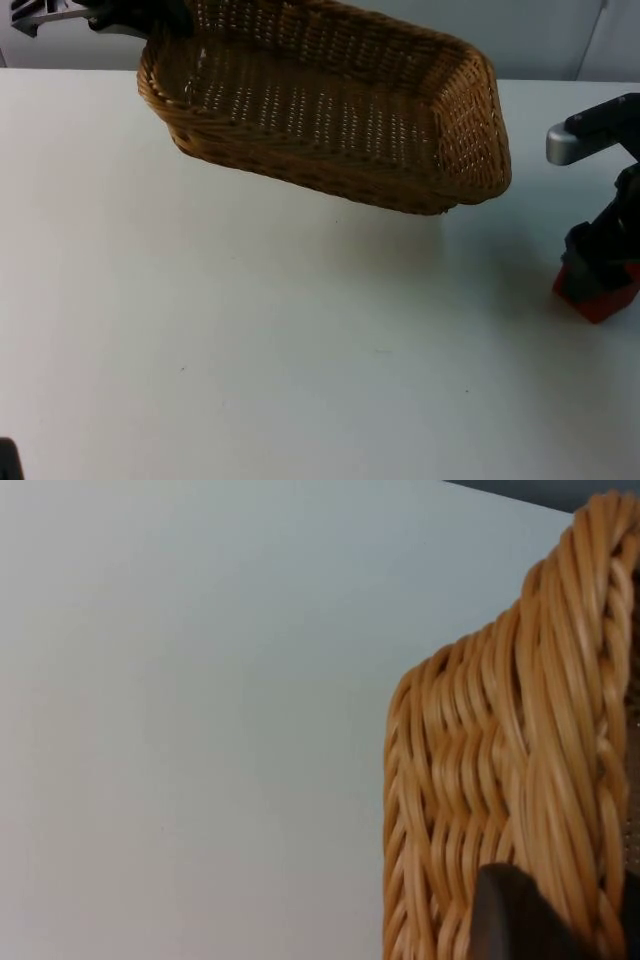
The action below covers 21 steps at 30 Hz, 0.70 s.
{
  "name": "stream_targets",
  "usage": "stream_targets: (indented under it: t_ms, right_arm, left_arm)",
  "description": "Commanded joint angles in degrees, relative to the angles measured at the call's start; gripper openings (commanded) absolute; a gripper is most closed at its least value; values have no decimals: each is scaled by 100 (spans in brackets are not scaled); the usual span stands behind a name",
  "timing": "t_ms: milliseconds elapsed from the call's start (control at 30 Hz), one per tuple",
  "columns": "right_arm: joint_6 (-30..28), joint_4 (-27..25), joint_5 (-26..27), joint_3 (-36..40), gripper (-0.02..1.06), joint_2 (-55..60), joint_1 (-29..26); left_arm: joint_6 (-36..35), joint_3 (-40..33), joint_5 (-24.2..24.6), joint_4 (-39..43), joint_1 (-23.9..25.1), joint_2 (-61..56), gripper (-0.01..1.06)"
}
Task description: Pick up the basket with the left hand and place the cube into the basket with the right hand.
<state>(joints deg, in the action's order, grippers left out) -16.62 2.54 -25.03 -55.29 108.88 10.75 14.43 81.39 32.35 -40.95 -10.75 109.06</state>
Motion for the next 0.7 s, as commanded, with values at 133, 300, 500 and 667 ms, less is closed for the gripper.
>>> stream_targets:
  t_ms: [133,300,500,667]
  right_arm:
    - [21,21,91,-38,34,-2,-41]
    - [149,21,105,-38,0,-2,-41]
    - [172,58,-842,-764,0,-25,-41]
    - [172,138,-1788,-1849,0,-291,-41]
  left_arm:
    - [-82,56,-90,-170,-9,-103,0]
    - [-82,56,-101,-170,-9,-103,0]
    - [-82,56,-101,-170,-9,-103,0]
    - [-82,56,-101,-170,-9,-103,0]
